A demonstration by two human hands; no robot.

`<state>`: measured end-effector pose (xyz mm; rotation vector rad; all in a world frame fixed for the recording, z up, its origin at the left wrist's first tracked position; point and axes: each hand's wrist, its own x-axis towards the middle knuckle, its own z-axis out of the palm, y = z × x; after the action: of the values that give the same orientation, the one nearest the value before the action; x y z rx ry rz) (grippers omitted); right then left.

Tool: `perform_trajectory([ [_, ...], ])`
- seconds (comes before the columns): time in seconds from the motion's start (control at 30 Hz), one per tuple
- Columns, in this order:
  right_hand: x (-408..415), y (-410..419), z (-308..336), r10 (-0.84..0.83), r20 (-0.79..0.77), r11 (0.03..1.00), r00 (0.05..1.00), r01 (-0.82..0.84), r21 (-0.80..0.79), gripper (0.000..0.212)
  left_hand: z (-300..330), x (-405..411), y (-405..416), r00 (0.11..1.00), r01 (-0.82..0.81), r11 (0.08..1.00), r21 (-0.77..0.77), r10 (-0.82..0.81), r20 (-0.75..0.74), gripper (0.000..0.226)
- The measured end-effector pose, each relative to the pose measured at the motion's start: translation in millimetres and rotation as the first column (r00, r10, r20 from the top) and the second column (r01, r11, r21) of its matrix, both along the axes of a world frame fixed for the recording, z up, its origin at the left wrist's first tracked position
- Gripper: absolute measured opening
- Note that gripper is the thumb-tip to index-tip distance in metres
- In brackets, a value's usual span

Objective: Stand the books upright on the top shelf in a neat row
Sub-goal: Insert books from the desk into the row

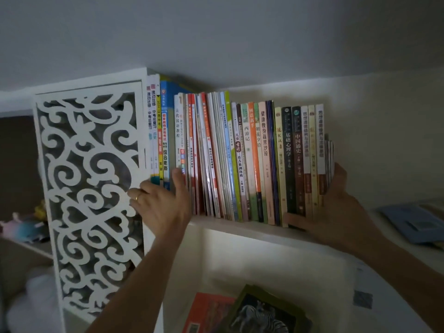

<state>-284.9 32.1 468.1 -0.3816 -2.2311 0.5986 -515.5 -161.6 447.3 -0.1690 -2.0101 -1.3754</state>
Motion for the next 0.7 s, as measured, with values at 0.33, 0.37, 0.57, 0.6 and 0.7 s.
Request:
perform_trajectory([
  [0.33,-19,-14,10,-0.085,0.041,0.996,0.996,0.085,0.017,0.116,-5,4,-8,0.998,-0.031,0.982,-0.189,0.019,-0.060,0.071],
  [0.37,-18,-15,11,-0.094,0.046,0.996,0.995,0.094,0.005,0.120,-7,3,-10,0.998,-0.034,0.981,-0.190,0.023,-0.061,0.071],
  [0.57,-18,-14,5,-0.087,0.010,0.995,0.996,0.087,-0.045,0.132,-9,-7,-27,0.999,0.035,0.996,-0.080,-0.036,-0.002,0.067],
  [0.6,-18,-13,4,-0.088,-0.001,0.995,0.996,0.088,-0.042,0.133,-9,-8,-25,0.999,0.022,0.996,-0.082,-0.024,-0.023,0.067],
  [0.7,-16,-11,7,-0.080,0.019,0.997,0.997,0.081,-0.014,0.130,-5,1,-15,0.995,-0.054,0.975,-0.215,0.036,-0.089,0.062],
])
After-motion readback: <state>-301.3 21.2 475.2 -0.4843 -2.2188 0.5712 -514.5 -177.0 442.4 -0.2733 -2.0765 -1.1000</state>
